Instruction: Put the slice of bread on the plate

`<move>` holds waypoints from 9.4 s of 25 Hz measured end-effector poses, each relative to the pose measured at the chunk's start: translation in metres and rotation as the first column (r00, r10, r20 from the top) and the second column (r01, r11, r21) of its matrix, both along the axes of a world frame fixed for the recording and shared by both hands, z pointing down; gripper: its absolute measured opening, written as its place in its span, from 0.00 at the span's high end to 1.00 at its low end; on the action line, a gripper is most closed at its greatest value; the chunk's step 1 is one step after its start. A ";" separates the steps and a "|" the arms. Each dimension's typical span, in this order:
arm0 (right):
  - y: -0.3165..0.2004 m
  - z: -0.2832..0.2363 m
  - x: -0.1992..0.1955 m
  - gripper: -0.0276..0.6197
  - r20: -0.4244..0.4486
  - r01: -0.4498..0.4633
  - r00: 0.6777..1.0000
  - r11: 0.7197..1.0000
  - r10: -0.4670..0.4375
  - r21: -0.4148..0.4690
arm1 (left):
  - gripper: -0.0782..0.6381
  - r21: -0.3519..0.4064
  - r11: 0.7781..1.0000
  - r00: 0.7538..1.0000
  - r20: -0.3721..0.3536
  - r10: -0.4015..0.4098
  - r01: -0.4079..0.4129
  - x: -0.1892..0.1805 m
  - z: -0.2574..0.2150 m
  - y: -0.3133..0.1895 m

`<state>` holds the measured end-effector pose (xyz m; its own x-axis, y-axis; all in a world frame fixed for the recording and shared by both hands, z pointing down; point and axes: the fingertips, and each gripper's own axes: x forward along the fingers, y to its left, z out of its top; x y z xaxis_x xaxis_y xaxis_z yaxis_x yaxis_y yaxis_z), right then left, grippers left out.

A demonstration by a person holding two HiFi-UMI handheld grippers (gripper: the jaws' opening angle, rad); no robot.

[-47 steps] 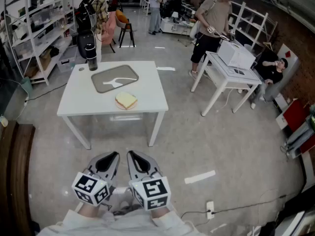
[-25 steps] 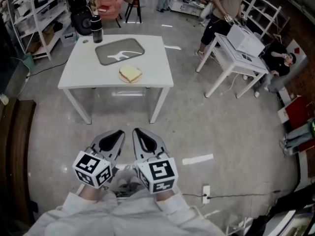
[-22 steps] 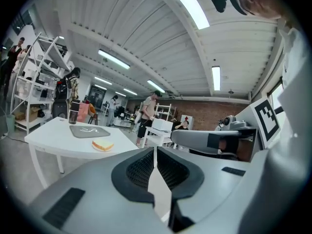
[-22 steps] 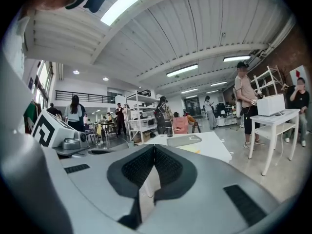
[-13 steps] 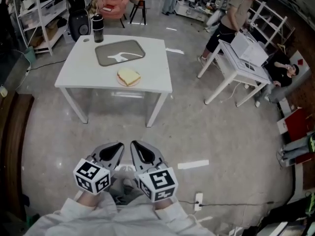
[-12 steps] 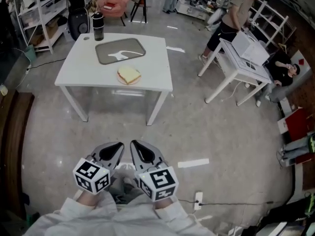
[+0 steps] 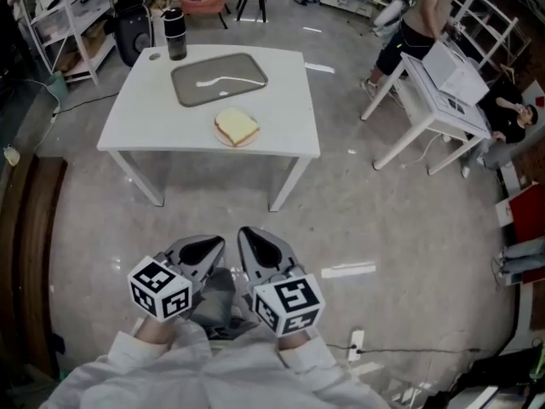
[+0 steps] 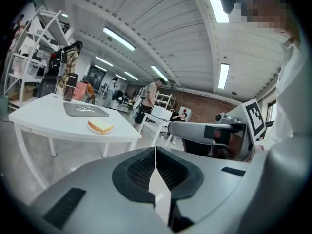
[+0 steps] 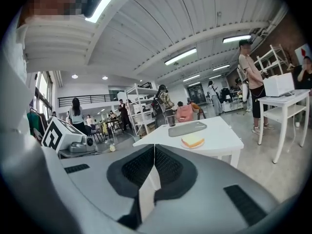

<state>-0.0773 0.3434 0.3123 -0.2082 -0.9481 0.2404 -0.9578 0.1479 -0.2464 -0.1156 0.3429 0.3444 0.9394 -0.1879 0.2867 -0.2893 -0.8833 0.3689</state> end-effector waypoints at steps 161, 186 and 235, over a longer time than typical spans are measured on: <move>-0.452 0.195 0.193 0.88 0.272 0.443 0.891 0.565 -0.363 -0.697 | 0.84 -0.681 0.558 0.872 0.275 -0.405 0.474 0.098 0.156 -0.437; -0.690 0.201 0.210 0.88 0.281 0.351 0.936 0.601 -0.212 -0.718 | 0.85 -0.694 0.596 0.904 0.202 -0.378 0.404 0.112 0.162 -0.692; -0.694 0.202 0.215 0.88 0.052 0.205 0.970 0.680 -0.239 -0.704 | 0.78 -0.119 0.908 0.807 0.516 -0.289 0.401 0.115 0.161 -0.702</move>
